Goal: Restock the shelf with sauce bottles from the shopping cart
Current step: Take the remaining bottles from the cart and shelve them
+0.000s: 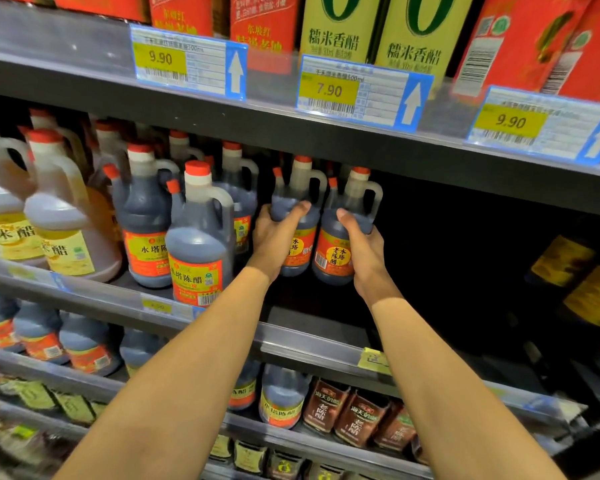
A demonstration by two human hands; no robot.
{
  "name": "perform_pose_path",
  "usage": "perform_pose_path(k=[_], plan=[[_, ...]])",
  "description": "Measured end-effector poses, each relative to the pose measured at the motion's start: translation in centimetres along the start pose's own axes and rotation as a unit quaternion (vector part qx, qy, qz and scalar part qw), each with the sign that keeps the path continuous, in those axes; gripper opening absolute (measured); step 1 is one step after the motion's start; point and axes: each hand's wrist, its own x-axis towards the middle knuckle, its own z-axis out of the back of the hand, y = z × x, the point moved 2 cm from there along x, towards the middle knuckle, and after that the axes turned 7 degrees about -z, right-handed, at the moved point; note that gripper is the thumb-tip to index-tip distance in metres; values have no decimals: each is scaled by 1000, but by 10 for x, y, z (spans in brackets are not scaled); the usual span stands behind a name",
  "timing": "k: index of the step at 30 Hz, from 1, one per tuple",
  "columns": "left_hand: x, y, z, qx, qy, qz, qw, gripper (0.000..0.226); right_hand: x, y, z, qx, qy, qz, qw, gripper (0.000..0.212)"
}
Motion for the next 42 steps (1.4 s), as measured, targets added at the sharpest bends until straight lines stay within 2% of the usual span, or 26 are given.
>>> perform_pose_path(k=[4,10,16,22,24,25,28,31,32,34,37,38,40,42], plan=[[2,-1,2,17,-12,-10,1000,46,4,0,1,-19,-3,4,1000,50],[2,1,3,30,-20,-7,999,52,2,1,1,-30,-4,0,1000,42],[-1,-3,5,-1,8,23,1000,51,1,3,1,-51,0,-5,999,24],[0,-6,10,-3,32,46,998,50,0,8,6,-64,26,-19,997,24],[-1,-7,10,-4,37,48,998,57,0,8,7,-68,26,-24,997,23],[-2,-8,10,-1,39,47,998,62,0,10,7,-69,25,-27,997,27],[-11,-10,11,11,37,53,998,73,-4,12,8,-76,10,-36,996,55],[-21,-13,13,86,41,44,994,102,-14,11,11,-86,14,-41,995,62],[-23,-14,14,132,45,41,989,105,-18,9,13,-90,16,-47,995,62],[-31,-20,14,220,44,49,973,94,-29,8,15,-116,27,-54,991,54],[-46,-31,13,305,32,65,950,87,-37,9,18,-229,17,-54,972,66],[-50,-35,12,336,31,57,940,86,-38,11,18,-292,8,-62,954,72],[-59,-42,11,397,46,37,916,82,-41,16,22,-433,-2,-108,895,79],[-70,-47,12,457,85,22,885,78,-48,19,23,-505,7,-136,852,83]])
